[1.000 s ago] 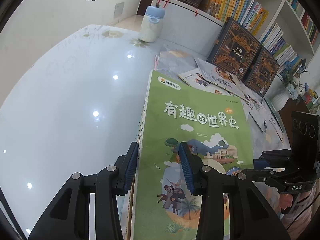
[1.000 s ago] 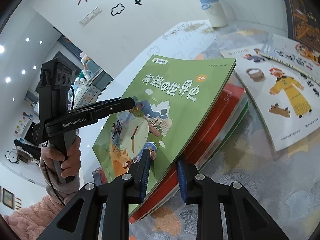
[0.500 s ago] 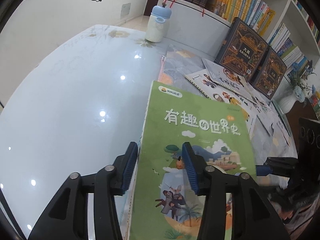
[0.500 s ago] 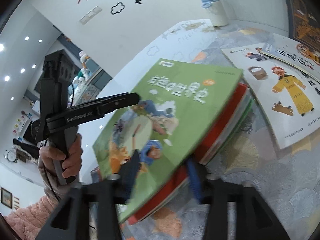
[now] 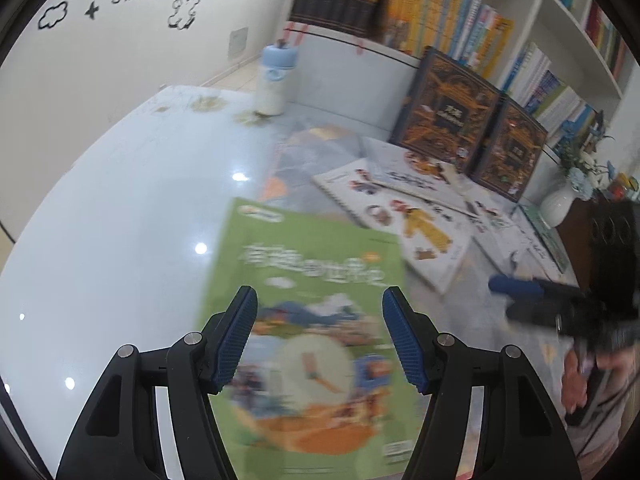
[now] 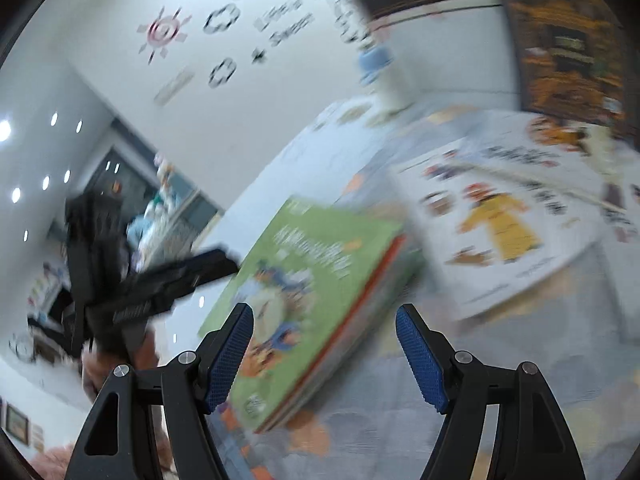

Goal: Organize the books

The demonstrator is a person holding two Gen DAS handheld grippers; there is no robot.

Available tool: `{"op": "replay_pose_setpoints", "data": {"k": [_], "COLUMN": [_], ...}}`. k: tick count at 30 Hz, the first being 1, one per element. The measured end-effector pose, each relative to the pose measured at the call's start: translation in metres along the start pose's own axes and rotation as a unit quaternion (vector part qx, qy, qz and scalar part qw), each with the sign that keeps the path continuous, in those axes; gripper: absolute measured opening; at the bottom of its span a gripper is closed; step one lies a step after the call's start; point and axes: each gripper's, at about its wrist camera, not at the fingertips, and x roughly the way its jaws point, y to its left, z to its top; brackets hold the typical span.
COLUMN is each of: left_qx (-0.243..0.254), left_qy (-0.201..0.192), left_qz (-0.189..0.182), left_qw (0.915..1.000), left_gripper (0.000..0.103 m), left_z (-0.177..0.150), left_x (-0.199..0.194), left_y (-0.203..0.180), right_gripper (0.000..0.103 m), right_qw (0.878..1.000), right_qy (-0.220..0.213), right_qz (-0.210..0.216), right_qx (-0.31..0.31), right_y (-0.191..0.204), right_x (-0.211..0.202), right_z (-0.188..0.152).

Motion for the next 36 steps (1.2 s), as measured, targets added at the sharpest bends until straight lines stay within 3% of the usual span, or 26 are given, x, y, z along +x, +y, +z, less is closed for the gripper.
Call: {"op": "replay_pose_setpoints", "data": {"k": [7, 12, 14, 17, 21, 24, 26, 28, 33, 36], "left_qx": [-0.027, -0.012, -0.018, -0.032, -0.060, -0.046, -0.047, -0.044, -0.042, 0.000], "left_qy": [0.034, 0.080, 0.086, 0.085, 0.104, 0.097, 0.095, 0.094, 0.085, 0.094], "left_qz": [-0.045, -0.044, -0.026, 0.009, 0.023, 0.034, 0.032, 0.032, 0.017, 0.010], "left_qw": [0.9981, 0.9958, 0.9958, 0.9958, 0.9925, 0.9936, 0.9938, 0.9941, 0.9953, 0.9956], "left_gripper": [0.063, 0.063, 0.063, 0.063, 0.063, 0.067, 0.069, 0.069, 0.069, 0.070], "left_z": [-0.004, -0.016, -0.016, -0.011, -0.010, -0.010, -0.010, -0.012, -0.009, -0.010], "left_x": [0.047, 0.095, 0.110, 0.128, 0.150, 0.157, 0.157, 0.156, 0.158, 0.159], "left_y": [-0.073, -0.127, -0.139, -0.144, -0.135, -0.141, -0.143, -0.143, -0.144, -0.155], "right_gripper": [0.072, 0.072, 0.072, 0.072, 0.072, 0.076, 0.071, 0.058, 0.060, 0.060], "right_qw": [0.997, 0.996, 0.996, 0.999, 0.997, 0.997, 0.995, 0.993, 0.994, 0.994], "right_qy": [-0.039, -0.030, -0.020, 0.002, 0.055, 0.073, 0.082, 0.084, 0.085, 0.101], "right_qz": [-0.039, -0.069, -0.065, -0.051, -0.051, -0.034, -0.046, -0.069, -0.055, -0.033], "right_qx": [0.048, 0.057, 0.050, 0.017, -0.005, -0.018, -0.031, -0.045, -0.051, -0.034], "right_y": [-0.092, -0.153, -0.167, -0.174, -0.179, -0.178, -0.176, -0.176, -0.179, -0.179], "right_x": [-0.040, -0.039, -0.029, -0.006, 0.034, 0.055, 0.061, 0.066, 0.065, 0.058], "right_z": [0.023, 0.045, 0.056, 0.074, 0.089, 0.094, 0.093, 0.093, 0.092, 0.087]}}
